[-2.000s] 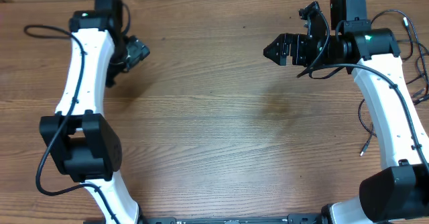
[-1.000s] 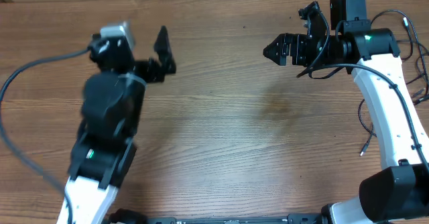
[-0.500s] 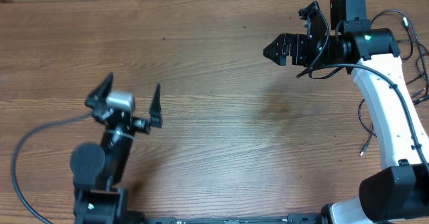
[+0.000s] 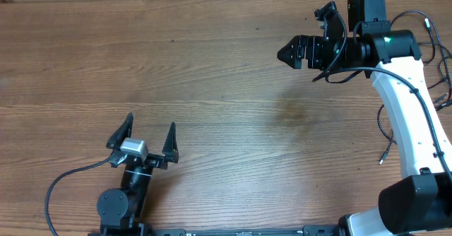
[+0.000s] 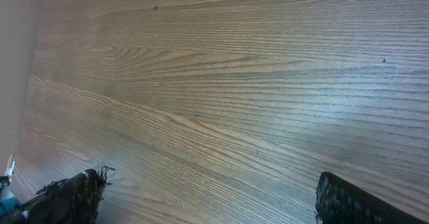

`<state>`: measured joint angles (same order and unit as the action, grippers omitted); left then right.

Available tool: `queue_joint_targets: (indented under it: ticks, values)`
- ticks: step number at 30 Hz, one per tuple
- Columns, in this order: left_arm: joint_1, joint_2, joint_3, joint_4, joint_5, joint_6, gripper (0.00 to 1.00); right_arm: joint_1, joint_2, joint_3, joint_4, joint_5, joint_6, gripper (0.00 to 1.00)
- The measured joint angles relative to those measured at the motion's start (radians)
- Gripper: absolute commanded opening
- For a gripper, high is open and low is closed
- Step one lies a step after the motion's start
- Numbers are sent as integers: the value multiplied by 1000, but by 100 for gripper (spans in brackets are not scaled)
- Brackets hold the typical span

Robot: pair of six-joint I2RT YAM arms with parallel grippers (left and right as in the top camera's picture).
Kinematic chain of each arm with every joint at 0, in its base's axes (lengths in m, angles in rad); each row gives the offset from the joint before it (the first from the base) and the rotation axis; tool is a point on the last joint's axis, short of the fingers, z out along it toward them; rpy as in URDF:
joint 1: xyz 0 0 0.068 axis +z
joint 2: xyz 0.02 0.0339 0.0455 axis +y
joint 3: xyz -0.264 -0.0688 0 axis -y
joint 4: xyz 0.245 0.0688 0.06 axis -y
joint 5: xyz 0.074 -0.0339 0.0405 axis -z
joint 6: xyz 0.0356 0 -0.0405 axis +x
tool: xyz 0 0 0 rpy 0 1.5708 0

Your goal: Untangle cables

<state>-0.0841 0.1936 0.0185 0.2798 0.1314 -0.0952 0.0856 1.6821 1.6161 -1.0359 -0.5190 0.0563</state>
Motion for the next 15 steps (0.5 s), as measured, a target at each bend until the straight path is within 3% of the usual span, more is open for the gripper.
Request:
queue_joint_targets:
  ticks: [10, 15]
  values:
    - [13, -168, -10, -349, -113, -41, 100, 0, 0, 0, 0, 0, 0, 100]
    - [13, -169, -10, -358, -125, 23, 99, 0, 0, 0, 0, 0, 0, 100]
